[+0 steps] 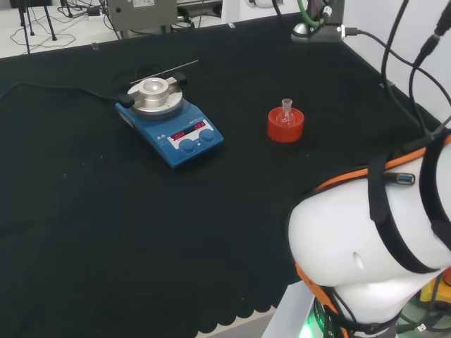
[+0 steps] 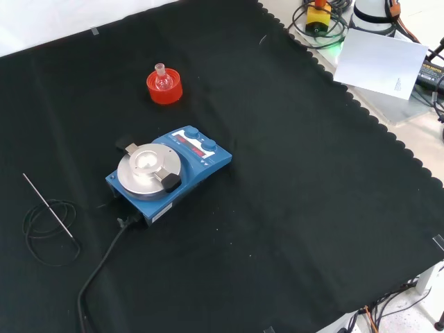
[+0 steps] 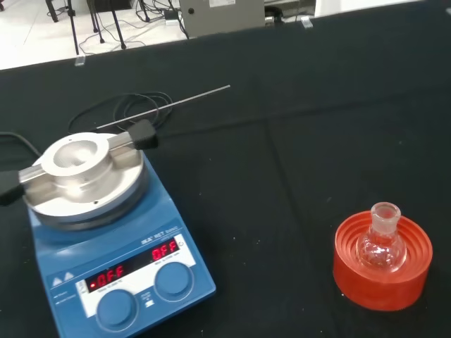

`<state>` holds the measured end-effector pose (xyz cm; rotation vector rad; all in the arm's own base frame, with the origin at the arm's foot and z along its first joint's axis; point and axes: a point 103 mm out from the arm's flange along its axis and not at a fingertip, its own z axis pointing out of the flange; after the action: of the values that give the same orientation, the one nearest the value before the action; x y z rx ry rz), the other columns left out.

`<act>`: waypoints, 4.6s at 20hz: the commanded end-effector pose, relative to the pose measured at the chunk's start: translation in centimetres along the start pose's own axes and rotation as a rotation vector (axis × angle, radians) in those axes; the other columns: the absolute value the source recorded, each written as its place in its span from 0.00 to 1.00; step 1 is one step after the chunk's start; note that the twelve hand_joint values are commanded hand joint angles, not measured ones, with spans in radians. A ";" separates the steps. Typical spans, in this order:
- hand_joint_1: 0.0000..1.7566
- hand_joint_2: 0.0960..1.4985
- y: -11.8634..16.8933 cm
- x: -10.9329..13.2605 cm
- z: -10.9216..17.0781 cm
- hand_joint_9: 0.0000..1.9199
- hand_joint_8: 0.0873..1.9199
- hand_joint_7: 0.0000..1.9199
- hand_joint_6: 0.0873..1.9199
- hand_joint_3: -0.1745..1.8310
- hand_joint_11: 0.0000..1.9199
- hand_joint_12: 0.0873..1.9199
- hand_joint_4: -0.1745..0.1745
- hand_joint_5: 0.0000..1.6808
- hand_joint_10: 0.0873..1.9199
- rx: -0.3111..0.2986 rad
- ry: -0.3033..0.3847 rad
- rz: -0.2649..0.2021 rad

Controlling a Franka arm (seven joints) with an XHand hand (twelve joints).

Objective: Pick up the round-bottom flask.

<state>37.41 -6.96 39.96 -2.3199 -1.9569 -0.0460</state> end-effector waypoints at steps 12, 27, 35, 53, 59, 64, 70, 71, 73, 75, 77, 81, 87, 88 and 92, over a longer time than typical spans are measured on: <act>0.14 0.81 11.1 -9.4 12.0 0.12 0.18 0.09 0.00 0.21 0.00 0.52 0.47 0.23 0.25 0.046 0.119 0.069; 0.24 0.74 11.8 -11.9 20.8 0.16 0.20 0.12 0.00 0.21 0.00 0.59 0.42 0.30 0.27 0.079 0.198 0.105; 0.26 0.69 12.6 -12.5 23.4 0.17 0.21 0.13 0.00 0.26 0.00 0.60 0.41 0.31 0.27 0.085 0.204 0.118; 0.39 0.50 12.8 -13.8 27.1 0.21 0.23 0.14 0.00 0.38 0.00 0.63 0.37 0.34 0.28 0.054 0.249 0.157; 0.41 0.48 12.8 -13.7 27.5 0.22 0.23 0.14 0.00 0.39 0.00 0.63 0.37 0.36 0.28 0.055 0.243 0.160; 0.42 0.46 12.9 -14.1 28.7 0.22 0.24 0.15 0.00 0.41 0.00 0.63 0.37 0.36 0.28 0.053 0.245 0.165; 0.45 0.44 13.3 -13.9 29.5 0.22 0.24 0.15 0.00 0.42 0.00 0.65 0.37 0.38 0.28 0.043 0.235 0.162; 0.46 0.44 13.4 -13.8 29.6 0.23 0.24 0.15 0.00 0.42 0.00 0.65 0.37 0.39 0.28 0.041 0.236 0.162; 0.46 0.43 13.5 -13.7 29.8 0.23 0.24 0.15 0.00 0.43 0.00 0.66 0.37 0.39 0.28 0.038 0.234 0.161; 0.47 0.43 13.6 -13.6 29.9 0.23 0.24 0.15 0.00 0.43 0.00 0.67 0.37 0.40 0.28 0.032 0.231 0.161; 0.47 0.43 13.7 -13.6 30.0 0.23 0.24 0.15 0.00 0.43 0.00 0.67 0.37 0.41 0.28 0.021 0.228 0.159; 0.48 0.44 13.8 -13.6 29.9 0.24 0.24 0.16 0.02 0.43 0.00 0.68 0.36 0.43 0.28 0.013 0.227 0.162; 0.48 0.44 13.9 -13.7 30.0 0.25 0.25 0.17 0.30 0.44 0.01 0.68 0.35 0.40 0.28 -0.003 0.217 0.165; 0.48 0.44 13.9 -13.7 30.0 0.25 0.25 0.17 0.34 0.44 0.02 0.68 0.34 0.40 0.28 -0.005 0.216 0.166; 0.49 0.46 13.9 -13.5 30.0 0.26 0.26 0.18 0.41 0.44 0.03 0.68 0.33 0.44 0.28 -0.021 0.202 0.166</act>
<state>47.40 -19.67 8.00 -2.3641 -1.6655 -0.2738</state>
